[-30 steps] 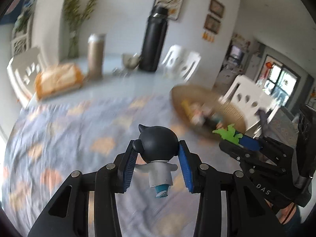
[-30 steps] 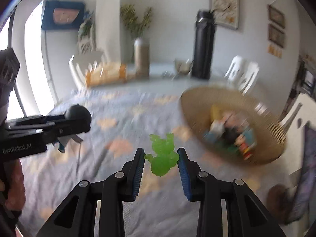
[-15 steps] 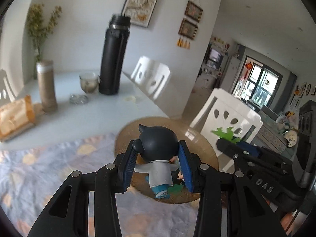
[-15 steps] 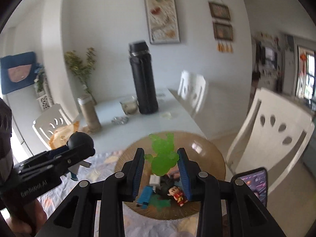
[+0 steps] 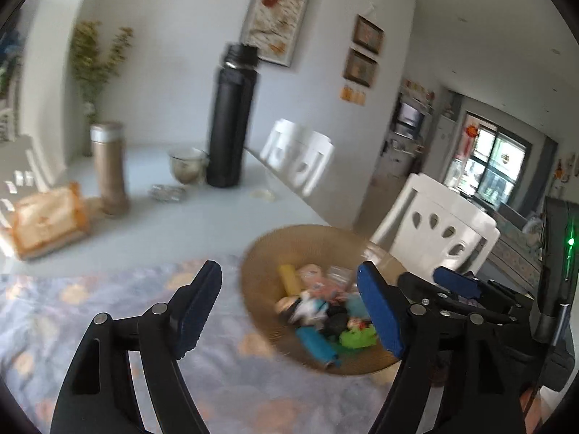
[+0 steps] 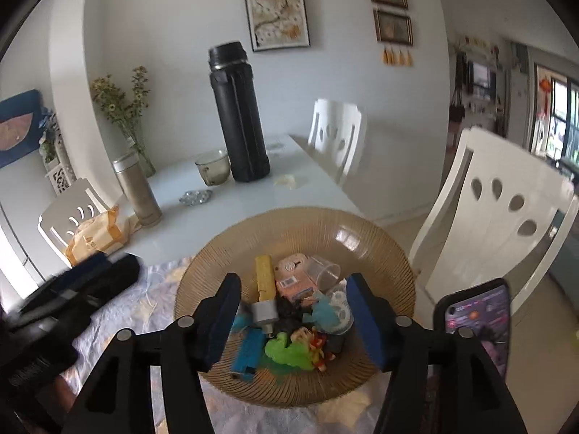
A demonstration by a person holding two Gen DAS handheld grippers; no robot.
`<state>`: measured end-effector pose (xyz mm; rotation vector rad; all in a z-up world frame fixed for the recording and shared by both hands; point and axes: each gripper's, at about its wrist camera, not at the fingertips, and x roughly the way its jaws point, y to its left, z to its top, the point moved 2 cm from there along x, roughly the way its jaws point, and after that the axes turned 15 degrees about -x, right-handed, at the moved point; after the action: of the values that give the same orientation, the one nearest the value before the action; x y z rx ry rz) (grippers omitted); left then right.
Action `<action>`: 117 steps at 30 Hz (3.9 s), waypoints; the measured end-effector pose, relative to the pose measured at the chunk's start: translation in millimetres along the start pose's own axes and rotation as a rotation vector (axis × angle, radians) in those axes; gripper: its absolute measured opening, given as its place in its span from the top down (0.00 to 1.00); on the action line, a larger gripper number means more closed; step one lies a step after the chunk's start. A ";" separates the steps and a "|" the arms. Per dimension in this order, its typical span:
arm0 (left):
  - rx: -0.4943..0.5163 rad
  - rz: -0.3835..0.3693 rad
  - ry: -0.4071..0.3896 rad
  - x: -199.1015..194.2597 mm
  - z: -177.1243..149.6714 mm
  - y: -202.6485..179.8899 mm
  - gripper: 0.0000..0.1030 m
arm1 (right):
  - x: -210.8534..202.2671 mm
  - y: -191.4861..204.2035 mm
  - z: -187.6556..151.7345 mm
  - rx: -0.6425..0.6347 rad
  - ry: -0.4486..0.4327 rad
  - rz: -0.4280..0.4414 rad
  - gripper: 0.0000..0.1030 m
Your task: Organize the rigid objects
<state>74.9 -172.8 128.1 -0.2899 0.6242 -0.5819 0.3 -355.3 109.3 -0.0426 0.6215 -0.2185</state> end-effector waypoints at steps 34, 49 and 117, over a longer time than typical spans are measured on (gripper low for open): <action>-0.249 0.368 0.025 -79.4 -115.1 183.7 0.26 | 44.7 179.6 -100.5 -0.236 0.146 0.290 0.35; -0.240 0.392 0.031 -79.1 -116.1 183.9 0.26 | 46.8 181.0 -100.9 -0.238 0.158 0.294 0.35; -0.122 0.532 0.077 -64.9 -121.9 174.0 0.04 | 56.2 178.5 -105.5 -0.192 0.199 0.308 0.34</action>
<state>29.7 -4.8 -10.1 -0.2034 0.7767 -0.0437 17.3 -190.5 -27.5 -0.1105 0.8361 0.1379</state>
